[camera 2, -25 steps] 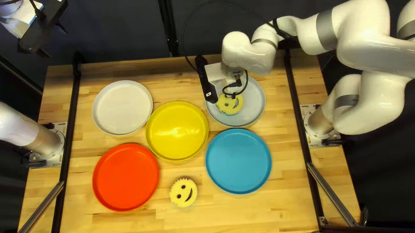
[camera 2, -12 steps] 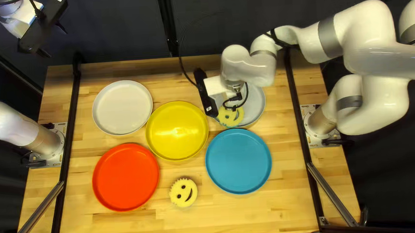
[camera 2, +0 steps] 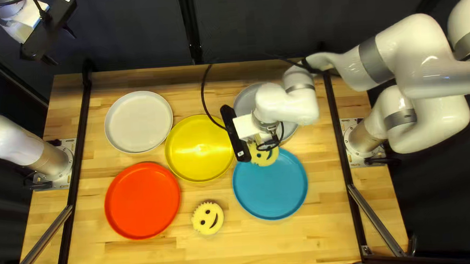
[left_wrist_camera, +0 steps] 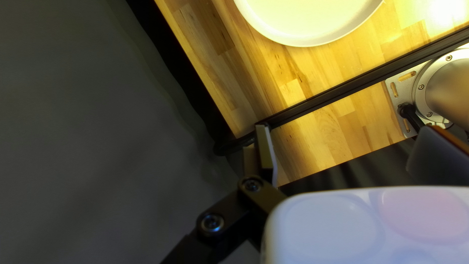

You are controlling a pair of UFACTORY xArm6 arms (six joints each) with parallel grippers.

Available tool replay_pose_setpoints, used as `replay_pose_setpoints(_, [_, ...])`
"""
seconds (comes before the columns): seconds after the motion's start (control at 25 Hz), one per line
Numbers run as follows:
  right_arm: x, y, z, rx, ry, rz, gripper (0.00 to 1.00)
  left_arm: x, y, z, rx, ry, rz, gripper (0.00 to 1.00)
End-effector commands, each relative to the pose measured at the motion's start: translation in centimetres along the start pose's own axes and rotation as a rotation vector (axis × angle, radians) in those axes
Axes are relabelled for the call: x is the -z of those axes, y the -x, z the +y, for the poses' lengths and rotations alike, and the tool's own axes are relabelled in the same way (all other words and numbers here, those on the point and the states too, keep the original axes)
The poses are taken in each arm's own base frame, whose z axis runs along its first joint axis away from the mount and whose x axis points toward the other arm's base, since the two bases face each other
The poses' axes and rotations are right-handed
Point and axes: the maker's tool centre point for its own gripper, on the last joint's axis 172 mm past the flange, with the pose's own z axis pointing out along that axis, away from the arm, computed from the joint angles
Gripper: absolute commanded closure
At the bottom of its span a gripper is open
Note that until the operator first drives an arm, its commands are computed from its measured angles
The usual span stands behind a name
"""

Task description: Pick up sponge and scrub the plate

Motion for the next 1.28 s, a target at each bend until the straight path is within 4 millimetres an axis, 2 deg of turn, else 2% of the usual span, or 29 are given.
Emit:
replay_pose_setpoints(0.04, [0.0, 0.0, 0.0, 0.001, 0.001, 0.0, 1.0, 0.0, 0.0, 0.0, 0.0, 0.0, 0.0, 0.0])
replay_pose_setpoints(0.2, [0.0, 0.2, -0.1, 0.004, 0.005, -0.001, 1.0, 0.0, 0.0, 0.0, 0.0, 0.0, 0.0, 0.0])
replay_pose_setpoints(0.36, [-0.6, -0.5, 0.0, 0.017, 0.008, 0.0, 1.0, 0.0, 0.0, 0.0, 0.0, 0.0, 0.0, 0.0])
replay_pose_setpoints(0.64, [-1.2, -1.2, -2.0, 0.048, 0.027, 0.0, 1.0, 0.0, 0.0, 0.0, 0.0, 0.0, 0.0, 0.0])
replay_pose_setpoints(0.84, [-1.2, -0.4, -3.8, 0.07, 0.04, -0.004, 1.0, 0.0, 0.0, 0.0, 0.0, 0.0, 0.0, 0.0])
replay_pose_setpoints(1.28, [-2.5, 2.3, -7.9, 0.131, 0.048, -0.051, 1.0, 0.0, 0.0, 0.0, 0.0, 0.0, 0.0, 0.0])
